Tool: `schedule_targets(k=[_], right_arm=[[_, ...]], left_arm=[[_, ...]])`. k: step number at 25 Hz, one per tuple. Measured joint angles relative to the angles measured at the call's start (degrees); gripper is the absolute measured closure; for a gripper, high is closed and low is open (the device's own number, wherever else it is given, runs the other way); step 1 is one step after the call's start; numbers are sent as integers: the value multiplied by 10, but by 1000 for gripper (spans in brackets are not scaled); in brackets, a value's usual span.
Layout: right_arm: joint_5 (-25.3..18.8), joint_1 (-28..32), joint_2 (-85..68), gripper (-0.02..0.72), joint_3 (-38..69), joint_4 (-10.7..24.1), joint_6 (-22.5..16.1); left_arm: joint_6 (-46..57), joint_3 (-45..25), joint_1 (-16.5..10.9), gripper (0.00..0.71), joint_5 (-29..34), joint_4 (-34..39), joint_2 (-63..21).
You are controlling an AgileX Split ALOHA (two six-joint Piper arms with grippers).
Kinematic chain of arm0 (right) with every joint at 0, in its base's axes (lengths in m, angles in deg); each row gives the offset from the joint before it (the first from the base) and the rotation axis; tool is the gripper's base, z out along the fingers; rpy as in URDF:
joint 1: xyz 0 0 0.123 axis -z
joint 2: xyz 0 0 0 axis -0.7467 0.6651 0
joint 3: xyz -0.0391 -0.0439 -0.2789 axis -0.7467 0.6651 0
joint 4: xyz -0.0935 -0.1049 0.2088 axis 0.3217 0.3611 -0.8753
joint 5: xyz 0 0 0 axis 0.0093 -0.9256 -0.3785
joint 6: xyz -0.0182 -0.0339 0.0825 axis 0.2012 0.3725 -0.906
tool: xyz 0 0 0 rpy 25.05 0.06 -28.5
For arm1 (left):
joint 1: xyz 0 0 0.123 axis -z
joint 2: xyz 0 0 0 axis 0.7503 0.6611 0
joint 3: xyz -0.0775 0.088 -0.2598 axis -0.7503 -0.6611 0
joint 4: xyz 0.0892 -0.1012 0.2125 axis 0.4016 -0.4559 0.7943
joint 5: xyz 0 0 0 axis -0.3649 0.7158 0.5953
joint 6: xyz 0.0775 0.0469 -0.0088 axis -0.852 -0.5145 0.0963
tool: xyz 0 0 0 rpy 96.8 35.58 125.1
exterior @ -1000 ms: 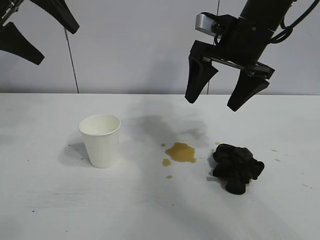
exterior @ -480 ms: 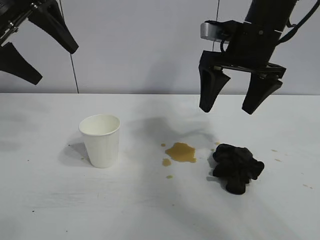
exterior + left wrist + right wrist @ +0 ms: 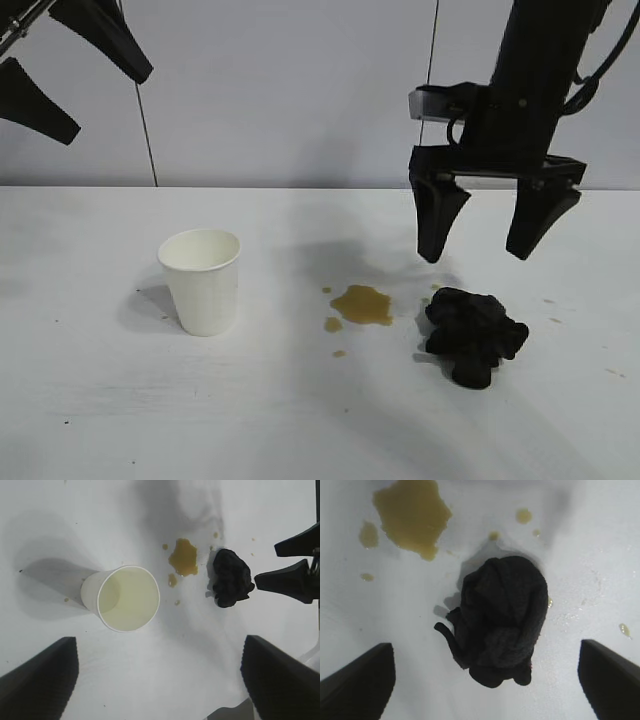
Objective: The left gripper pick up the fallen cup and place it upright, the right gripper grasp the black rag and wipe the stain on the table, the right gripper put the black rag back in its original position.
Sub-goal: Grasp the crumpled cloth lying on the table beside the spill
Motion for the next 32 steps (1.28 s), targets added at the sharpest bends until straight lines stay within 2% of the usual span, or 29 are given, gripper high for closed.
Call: schedule_targets(k=[9, 19, 23, 27, 32], right_arm=[[4, -13, 2, 92, 33, 42, 0], [24, -13, 34, 108, 33, 49, -11], [31, -13, 36, 167, 33, 50, -14], [35, -13, 39, 267, 33, 50, -17], [34, -13, 61, 304, 33, 45, -19]], left_arm=[[0, 0, 0, 74, 0, 0, 0], [0, 0, 0, 74, 2, 0, 0], [0, 0, 0, 74, 2, 0, 0], [0, 0, 0, 74, 2, 0, 0], [0, 0, 0, 74, 2, 0, 0]])
